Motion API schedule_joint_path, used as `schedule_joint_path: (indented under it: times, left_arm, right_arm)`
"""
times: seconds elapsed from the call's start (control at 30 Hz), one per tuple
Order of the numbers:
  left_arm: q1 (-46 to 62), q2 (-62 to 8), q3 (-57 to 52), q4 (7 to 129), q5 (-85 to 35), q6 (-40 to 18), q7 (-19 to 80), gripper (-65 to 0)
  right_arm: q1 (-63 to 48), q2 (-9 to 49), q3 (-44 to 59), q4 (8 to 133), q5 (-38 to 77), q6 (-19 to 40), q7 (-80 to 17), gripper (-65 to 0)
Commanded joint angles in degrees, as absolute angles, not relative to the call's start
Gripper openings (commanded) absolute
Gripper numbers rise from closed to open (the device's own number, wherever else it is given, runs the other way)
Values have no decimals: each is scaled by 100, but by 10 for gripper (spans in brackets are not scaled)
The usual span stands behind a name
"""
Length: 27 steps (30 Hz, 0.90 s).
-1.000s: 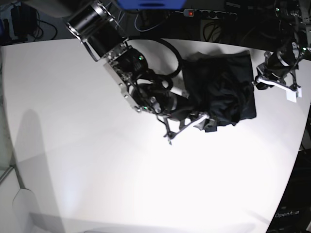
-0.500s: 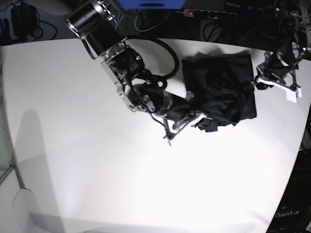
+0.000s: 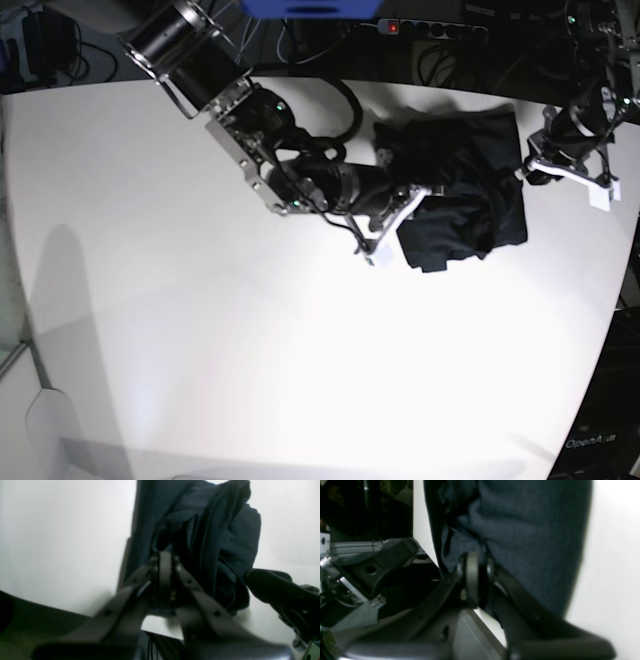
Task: Fold the T-shirt properly
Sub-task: 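Press the folded end with the right gripper onto the bundle, then lift the left gripper and fold its end over toward the right gripper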
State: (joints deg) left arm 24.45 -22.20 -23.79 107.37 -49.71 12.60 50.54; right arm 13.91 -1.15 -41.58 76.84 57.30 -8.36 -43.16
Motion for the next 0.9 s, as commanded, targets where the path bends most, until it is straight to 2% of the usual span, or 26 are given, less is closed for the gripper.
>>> schedule_joint_path:
  times: [0.0, 0.47, 0.73, 0.87]
  left_arm:
    - [2422, -2308, -2404, 10844, -5015, 1226, 4980, -650]
    - [2440, -2308, -2440, 10826, -5007, 1226, 4989, -650]
    - [2431, -2308, -2440, 10826, -5007, 1226, 4980, -650]
    - [2431, -2290, -2431, 10862, -5015, 1226, 4980, -650]
  right_arm:
    - [1393, -189, -4154, 7820, 5798, -725, -4242, -542]
    - [1182, -382, -4523, 8004, 5552, -699, -4268, -526]
    - [1473, -602, -5437, 7969, 5560, -690, -4242, -525]
    - [1552, -690, -5710, 7969, 5560, -435, -4277, -528]
